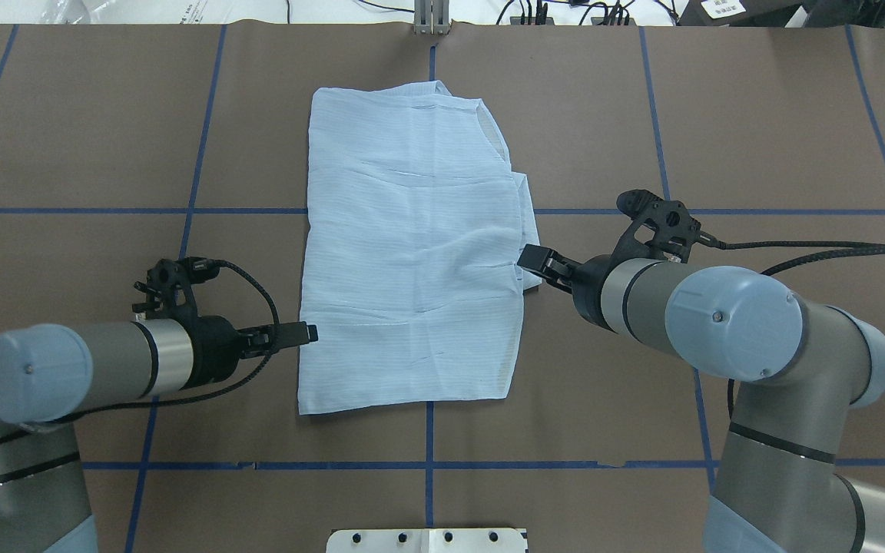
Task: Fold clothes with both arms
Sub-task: 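Withdraw the right gripper from the shirt while the left gripper lowers toward it, then move both grippers to the shirt edge nearest the robot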
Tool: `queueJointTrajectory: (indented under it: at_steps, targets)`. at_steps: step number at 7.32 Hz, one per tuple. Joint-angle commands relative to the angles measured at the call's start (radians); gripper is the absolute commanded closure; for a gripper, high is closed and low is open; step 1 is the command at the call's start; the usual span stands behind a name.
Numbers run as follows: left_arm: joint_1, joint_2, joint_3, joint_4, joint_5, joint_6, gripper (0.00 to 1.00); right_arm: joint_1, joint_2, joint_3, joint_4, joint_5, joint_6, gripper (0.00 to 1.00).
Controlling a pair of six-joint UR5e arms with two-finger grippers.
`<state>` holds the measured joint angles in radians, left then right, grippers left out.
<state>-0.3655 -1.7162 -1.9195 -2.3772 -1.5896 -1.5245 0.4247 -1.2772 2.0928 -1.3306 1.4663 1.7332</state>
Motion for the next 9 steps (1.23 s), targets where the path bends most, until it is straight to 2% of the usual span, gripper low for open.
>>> queueJointTrajectory:
  at_steps: [1, 3, 7, 8, 9]
  targets:
    - [0.115, -0.028, 0.007, 0.096, 0.107, -0.135, 0.05, -0.026, -0.001, 0.003, -0.001, -0.034, 0.020, 0.00]
    - [0.151, -0.075, 0.011, 0.226, 0.119, -0.144, 0.11, -0.044, -0.001, 0.001, -0.001, -0.056, 0.031, 0.00]
    - [0.157, -0.079, 0.034, 0.242, 0.119, -0.143, 0.21, -0.058, -0.001, 0.000, 0.001, -0.077, 0.031, 0.00]
    - [0.157, -0.079, 0.034, 0.242, 0.119, -0.143, 0.31, -0.058, 0.002, 0.000, 0.001, -0.077, 0.032, 0.00]
    - [0.157, -0.082, 0.040, 0.242, 0.119, -0.143, 0.46, -0.060, 0.002, 0.000, 0.001, -0.077, 0.031, 0.00]
